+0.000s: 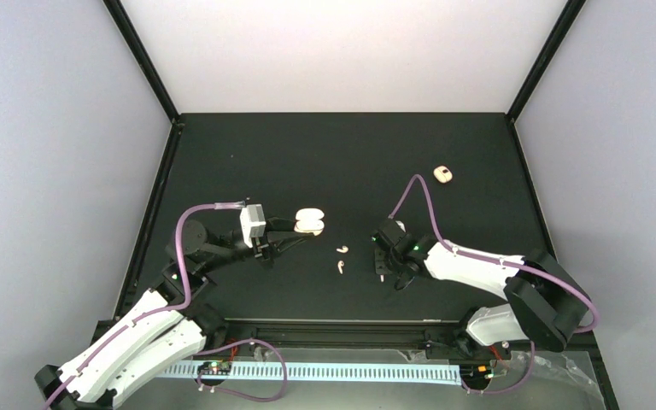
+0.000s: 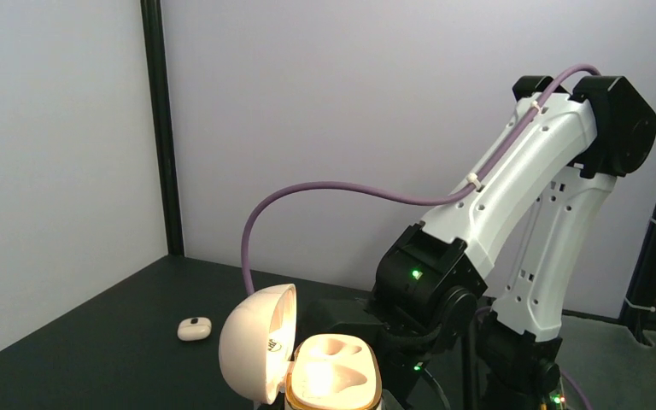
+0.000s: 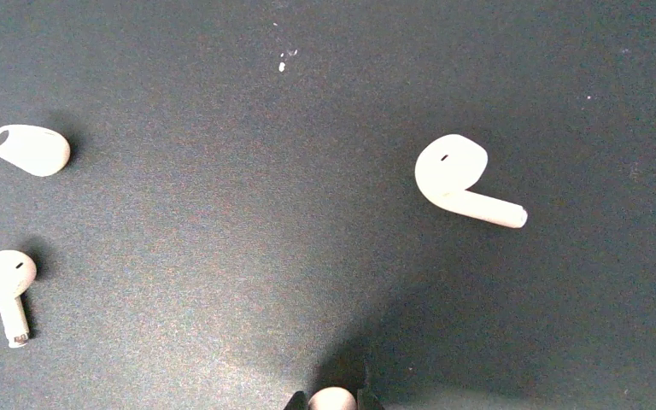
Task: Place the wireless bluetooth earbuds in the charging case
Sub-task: Pick up the earbud from the center of the board.
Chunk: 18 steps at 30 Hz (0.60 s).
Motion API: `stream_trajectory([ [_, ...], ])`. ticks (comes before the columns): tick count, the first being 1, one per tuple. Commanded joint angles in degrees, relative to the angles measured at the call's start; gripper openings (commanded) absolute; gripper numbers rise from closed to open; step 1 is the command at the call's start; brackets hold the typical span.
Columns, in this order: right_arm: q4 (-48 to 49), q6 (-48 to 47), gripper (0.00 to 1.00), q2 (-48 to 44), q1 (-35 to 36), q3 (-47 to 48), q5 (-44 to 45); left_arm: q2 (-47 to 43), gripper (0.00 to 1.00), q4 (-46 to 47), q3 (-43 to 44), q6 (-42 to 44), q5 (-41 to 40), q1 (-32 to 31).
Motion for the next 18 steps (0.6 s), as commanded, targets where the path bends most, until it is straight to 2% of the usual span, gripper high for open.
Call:
stream_trajectory([
  [1, -2.37, 0.7, 0.1, -0.48, 0.38, 1.39, 0.92, -0.77, 0.02, 1.1, 0.15, -0.01, -0.91, -0.4],
  [8, -3.06, 0.67, 0.07, -1.31, 0.36, 2.74, 1.36, -0.69, 0.02, 0.8, 0.15, 0.17, -1.06, -0.58],
  [12, -3.42, 0.61, 0.01, -1.62, 0.31, 3.65, 1.81, -0.56, 0.02, 0.76, 0.15, 0.25, -1.16, -0.58],
  [18, -4.39, 0.3, 0.01, -3.25, 0.3, 5.85, 2.59, -0.36, 0.02, 0.45, 0.15, 0.45, -1.49, -0.78],
])
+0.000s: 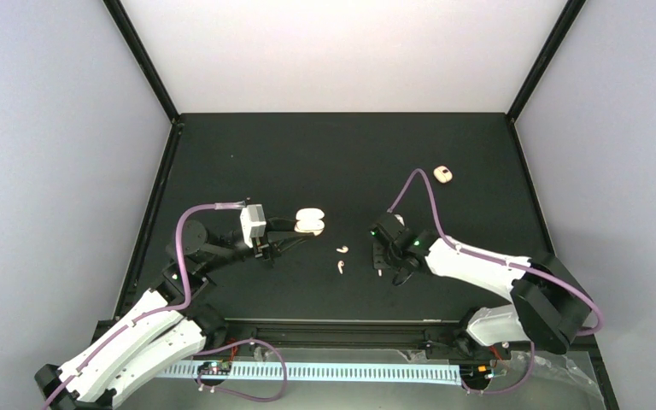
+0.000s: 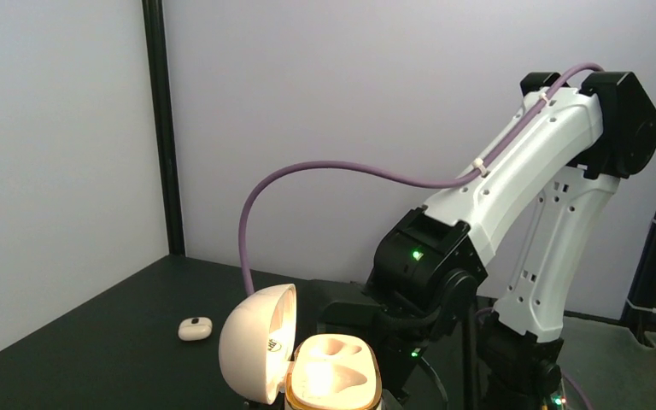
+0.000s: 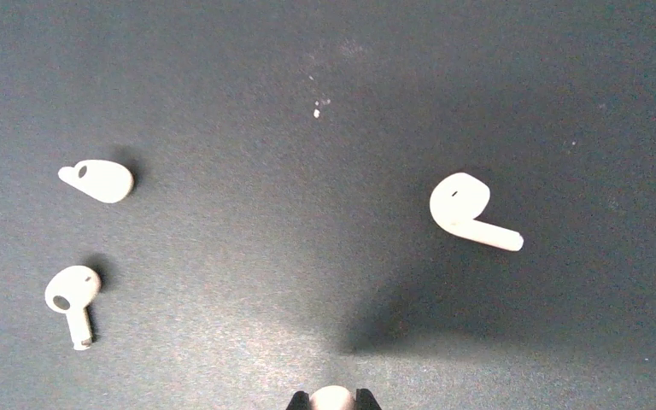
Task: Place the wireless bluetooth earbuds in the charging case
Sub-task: Pick up the earbud from the center of the board.
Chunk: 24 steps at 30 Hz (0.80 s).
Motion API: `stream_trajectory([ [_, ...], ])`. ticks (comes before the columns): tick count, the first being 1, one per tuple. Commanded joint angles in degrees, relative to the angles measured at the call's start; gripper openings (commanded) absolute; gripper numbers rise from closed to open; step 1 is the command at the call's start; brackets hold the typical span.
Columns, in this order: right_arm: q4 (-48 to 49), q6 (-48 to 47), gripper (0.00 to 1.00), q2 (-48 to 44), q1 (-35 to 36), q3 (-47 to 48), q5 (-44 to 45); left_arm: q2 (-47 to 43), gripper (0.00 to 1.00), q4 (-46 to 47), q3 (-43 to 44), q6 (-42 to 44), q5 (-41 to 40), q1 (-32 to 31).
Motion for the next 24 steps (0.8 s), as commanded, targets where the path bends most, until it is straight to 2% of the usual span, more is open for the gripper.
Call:
stream_trajectory([
  [1, -1.39, 0.14, 0.01, -3.44, 0.32, 3.14, 2.4, -0.34, 0.02, 0.46, 0.19, 0.45, -1.18, -0.44],
  [7, -2.62, -2.38, 0.01, -10.9, 0.33, 8.02, 6.1, 0.17, 0.02, 0.88, 0.22, -0.06, -1.76, -0.51],
  [14, 6.44, -14.62, 0.01, -25.87, 0.3, 11.23, 8.63, 2.21, 0.02, 1.12, 3.61, -1.2, -0.95, -0.57],
  [24, 18.75, -27.99, 0.01, -39.56, 0.34, 15.29, 6.58, 9.37, 0.01, 16.59, 7.43, -5.16, 1.28, -0.58],
])
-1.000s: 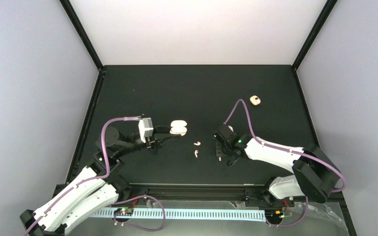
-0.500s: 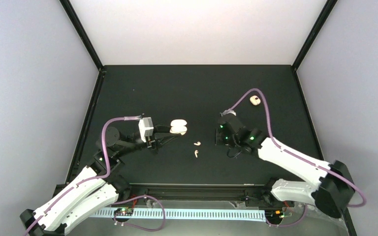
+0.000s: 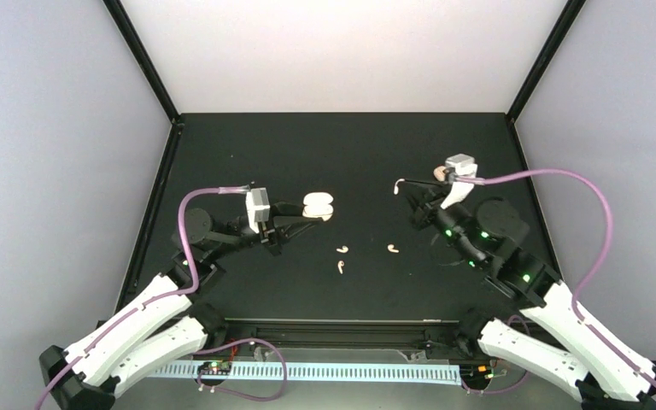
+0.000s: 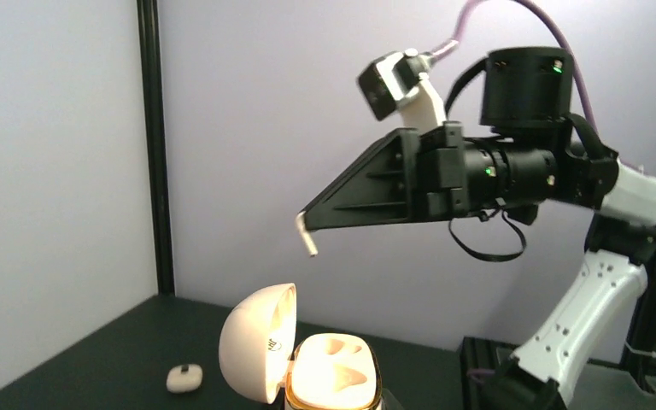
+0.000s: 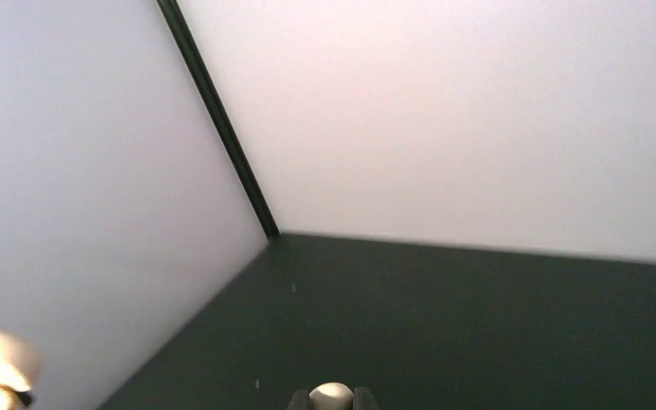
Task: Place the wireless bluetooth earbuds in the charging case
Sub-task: Pick up the earbud from the center of the board.
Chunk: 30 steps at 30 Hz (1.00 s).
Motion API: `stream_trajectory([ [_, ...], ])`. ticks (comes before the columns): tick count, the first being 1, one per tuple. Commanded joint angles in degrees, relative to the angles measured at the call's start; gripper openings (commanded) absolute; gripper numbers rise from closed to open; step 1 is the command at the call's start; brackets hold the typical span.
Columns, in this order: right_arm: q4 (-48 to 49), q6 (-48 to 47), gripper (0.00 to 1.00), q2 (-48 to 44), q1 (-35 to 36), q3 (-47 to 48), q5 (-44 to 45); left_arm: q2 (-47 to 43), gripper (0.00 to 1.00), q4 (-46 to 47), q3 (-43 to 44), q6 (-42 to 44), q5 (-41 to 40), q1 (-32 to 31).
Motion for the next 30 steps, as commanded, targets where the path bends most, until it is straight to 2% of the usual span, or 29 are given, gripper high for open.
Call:
stream_trajectory([
  [1, 7.89, -7.74, 0.01, -5.15, 0.33, 1.49, 0.03, 4.27, 0.02, 10.94, 5.27, -3.06, 1.48, -0.3],
  [10, 13.94, -12.01, 0.01, -8.15, 0.3, 5.32, -9.1, 17.54, 0.02, 23.86, 12.16, -5.75, 3.88, -3.4],
  [20, 19.44, -16.62, 0.01, -6.83, 0.32, 6.44, -20.46, 26.0, 0.02, 39.0, 14.55, -4.4, 3.73, -6.61],
  [26, 21.45, -19.77, 0.01, -6.56, 0.35, 3.99, -26.52, 30.26, 0.01, 50.47, 12.81, -3.0, 7.13, -7.85],
  [30, 27.05, -21.19, 0.01, -8.02, 0.31, -1.21, -30.16, 32.07, 0.01, 54.22, 11.83, 0.73, 9.14, -9.17],
])
